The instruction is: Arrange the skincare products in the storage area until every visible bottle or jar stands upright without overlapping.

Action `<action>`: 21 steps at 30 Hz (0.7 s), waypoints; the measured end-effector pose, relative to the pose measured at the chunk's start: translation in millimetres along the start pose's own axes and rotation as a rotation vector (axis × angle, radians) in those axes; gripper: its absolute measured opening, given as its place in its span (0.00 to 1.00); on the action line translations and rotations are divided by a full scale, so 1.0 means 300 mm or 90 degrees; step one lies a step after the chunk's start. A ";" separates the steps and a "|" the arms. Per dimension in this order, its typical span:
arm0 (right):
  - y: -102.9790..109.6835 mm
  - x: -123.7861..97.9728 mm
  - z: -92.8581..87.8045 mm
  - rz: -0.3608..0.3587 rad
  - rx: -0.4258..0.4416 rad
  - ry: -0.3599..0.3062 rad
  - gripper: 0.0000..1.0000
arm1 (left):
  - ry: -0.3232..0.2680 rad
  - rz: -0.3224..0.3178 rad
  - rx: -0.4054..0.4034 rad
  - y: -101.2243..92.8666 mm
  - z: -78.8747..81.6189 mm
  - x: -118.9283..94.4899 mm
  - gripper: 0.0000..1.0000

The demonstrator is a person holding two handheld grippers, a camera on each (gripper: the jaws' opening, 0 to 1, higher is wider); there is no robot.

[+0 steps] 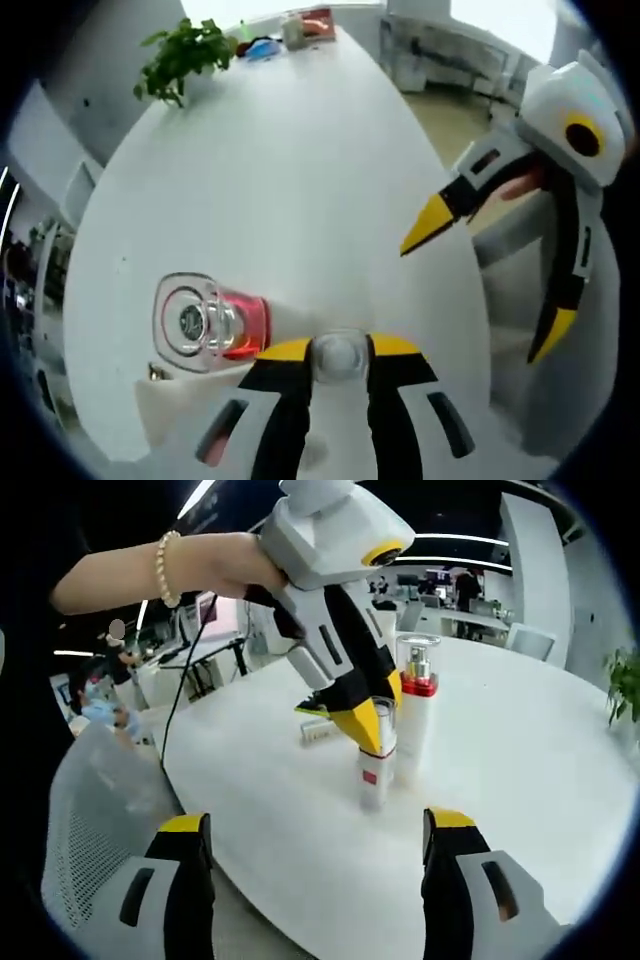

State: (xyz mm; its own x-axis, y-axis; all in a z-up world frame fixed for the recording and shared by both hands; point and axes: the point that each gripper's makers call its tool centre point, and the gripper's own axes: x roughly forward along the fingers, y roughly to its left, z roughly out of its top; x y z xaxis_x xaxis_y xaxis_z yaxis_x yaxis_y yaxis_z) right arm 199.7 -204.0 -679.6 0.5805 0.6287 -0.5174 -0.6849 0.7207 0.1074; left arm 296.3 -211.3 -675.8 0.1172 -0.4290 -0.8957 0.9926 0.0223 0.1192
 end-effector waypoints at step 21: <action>0.003 -0.001 -0.003 0.005 0.002 0.002 0.86 | -0.011 0.004 0.002 0.005 0.017 0.006 0.26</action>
State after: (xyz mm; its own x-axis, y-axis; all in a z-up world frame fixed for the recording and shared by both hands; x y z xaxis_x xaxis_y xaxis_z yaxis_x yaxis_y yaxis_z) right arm 198.4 -203.8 -680.0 0.5739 0.6329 -0.5197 -0.6879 0.7169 0.1133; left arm 297.8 -216.5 -675.2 0.1232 -0.4438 -0.8876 0.9917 0.0221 0.1266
